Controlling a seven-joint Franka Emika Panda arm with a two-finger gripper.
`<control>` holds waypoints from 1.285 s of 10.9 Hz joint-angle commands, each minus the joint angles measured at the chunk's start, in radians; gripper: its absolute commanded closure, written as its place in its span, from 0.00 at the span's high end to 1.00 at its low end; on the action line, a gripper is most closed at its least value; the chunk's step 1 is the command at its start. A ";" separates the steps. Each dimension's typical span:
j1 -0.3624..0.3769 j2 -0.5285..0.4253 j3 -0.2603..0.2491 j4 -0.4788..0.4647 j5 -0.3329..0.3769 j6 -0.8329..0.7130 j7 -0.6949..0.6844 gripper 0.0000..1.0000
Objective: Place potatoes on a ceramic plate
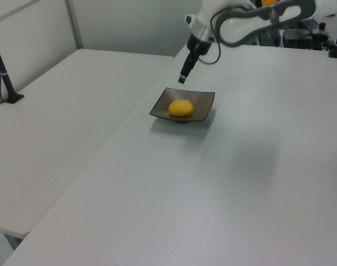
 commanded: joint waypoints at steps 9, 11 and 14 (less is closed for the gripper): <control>0.001 -0.537 -0.014 -0.222 0.033 -0.715 0.143 1.00; -0.005 -0.538 -0.014 -0.253 0.041 -0.689 0.152 1.00; -0.023 -0.522 -0.014 -0.257 0.042 -0.590 0.117 1.00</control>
